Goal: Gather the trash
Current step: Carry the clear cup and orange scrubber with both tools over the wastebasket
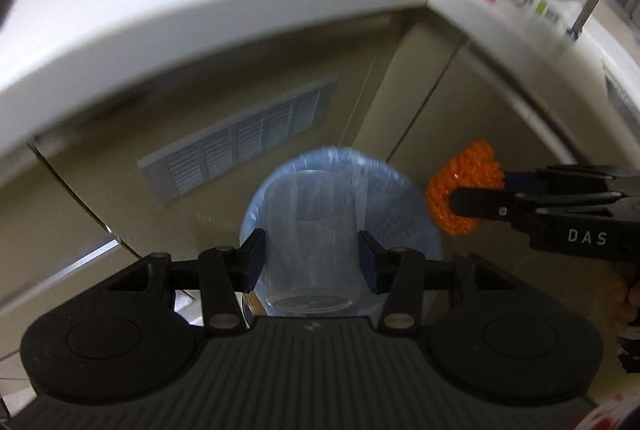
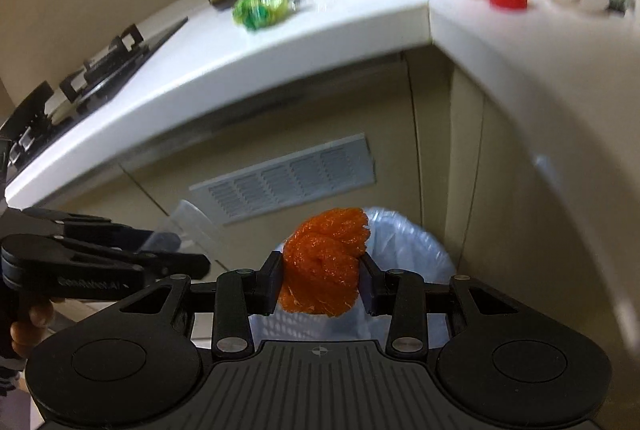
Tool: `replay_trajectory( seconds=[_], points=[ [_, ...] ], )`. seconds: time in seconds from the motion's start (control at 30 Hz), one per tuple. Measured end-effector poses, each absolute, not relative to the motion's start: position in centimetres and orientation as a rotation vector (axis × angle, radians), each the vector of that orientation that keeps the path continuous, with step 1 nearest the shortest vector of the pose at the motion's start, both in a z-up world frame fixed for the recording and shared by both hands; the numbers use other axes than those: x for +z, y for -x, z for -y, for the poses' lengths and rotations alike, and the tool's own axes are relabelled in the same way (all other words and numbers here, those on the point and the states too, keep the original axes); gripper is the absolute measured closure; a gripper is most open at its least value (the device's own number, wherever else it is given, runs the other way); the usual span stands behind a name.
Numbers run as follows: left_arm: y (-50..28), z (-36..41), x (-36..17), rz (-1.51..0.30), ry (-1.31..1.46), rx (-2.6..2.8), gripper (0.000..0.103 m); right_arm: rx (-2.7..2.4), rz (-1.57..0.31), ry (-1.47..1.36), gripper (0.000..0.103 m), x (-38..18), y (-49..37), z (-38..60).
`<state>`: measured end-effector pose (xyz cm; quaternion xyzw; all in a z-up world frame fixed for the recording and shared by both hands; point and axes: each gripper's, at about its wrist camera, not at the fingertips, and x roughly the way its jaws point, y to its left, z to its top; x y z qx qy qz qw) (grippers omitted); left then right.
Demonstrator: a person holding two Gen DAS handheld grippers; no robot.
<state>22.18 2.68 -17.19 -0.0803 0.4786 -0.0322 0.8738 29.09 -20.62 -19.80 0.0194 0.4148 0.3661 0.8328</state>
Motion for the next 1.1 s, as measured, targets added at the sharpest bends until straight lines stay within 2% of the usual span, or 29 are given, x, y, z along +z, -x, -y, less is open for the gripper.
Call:
replay_trajectory(
  seconds=[0.57, 1.1],
  points=[
    [-25.0, -1.1, -27.2, -1.105, 0.171, -0.097, 0.058, 0.72, -0.957, 0.006, 0.064, -30.9, -31.8, 20.4],
    [-27.6, -0.1, -31.6, -1.155, 0.146, -0.077, 0.058, 0.698, -0.975, 0.007, 0.064, -33.6, -33.0, 20.3]
  ],
)
